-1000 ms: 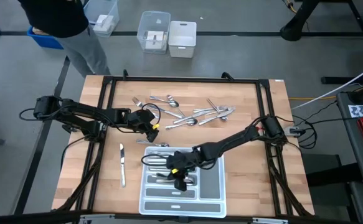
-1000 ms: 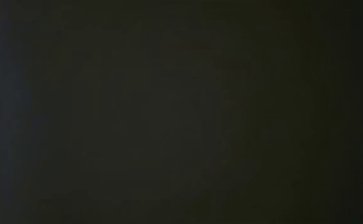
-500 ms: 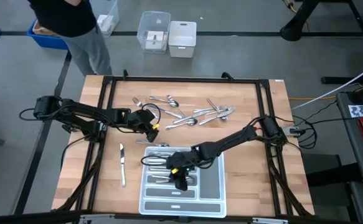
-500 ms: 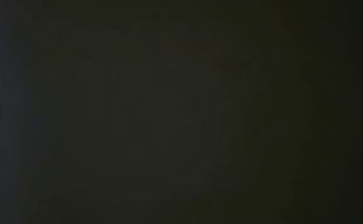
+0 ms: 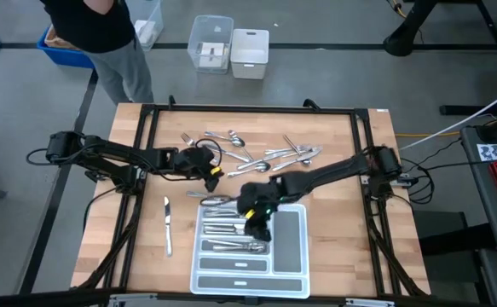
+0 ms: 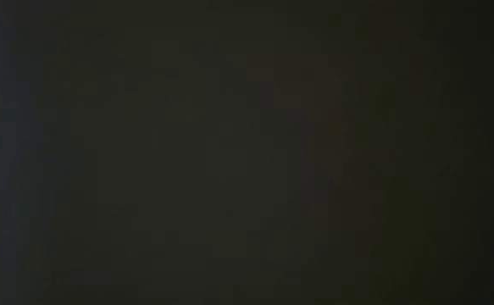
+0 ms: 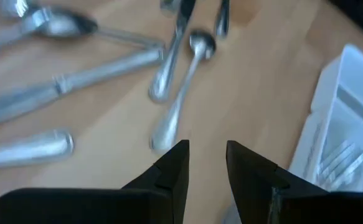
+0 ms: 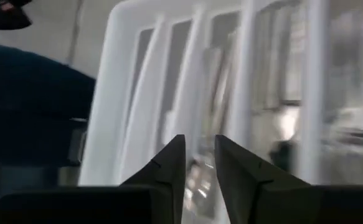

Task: Sort silverware
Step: Put the silver spoon into the bottom section of the white silverware tray, then put the silver knife into the middle section of the white silverware tray

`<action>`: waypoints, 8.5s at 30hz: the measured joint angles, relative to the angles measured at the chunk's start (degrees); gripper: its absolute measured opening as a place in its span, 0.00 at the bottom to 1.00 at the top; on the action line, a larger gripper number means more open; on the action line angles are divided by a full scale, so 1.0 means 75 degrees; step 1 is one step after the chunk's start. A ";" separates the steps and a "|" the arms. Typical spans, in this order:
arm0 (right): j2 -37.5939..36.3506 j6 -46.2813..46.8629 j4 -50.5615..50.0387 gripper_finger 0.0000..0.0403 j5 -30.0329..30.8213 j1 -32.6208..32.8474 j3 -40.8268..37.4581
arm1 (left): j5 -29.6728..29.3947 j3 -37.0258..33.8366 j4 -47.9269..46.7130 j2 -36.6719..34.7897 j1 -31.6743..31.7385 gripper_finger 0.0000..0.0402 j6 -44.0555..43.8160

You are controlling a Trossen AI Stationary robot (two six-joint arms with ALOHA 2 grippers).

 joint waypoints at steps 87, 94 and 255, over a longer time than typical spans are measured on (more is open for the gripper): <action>-0.2516 -0.1964 -0.3501 0.21 0.2003 -0.3950 -0.0005 | 0.5159 0.3756 -0.1315 0.2381 -0.1954 0.01 0.0437; -0.2513 -0.1725 -0.3437 0.21 0.2009 -0.3950 -0.0005 | 0.3549 0.3758 -0.1274 0.2601 -0.2824 0.01 -0.0025; -0.2510 -0.1932 -0.3985 0.21 0.1820 -0.3950 -0.0020 | -0.0720 0.0679 0.0403 0.0442 -0.3947 0.07 0.1435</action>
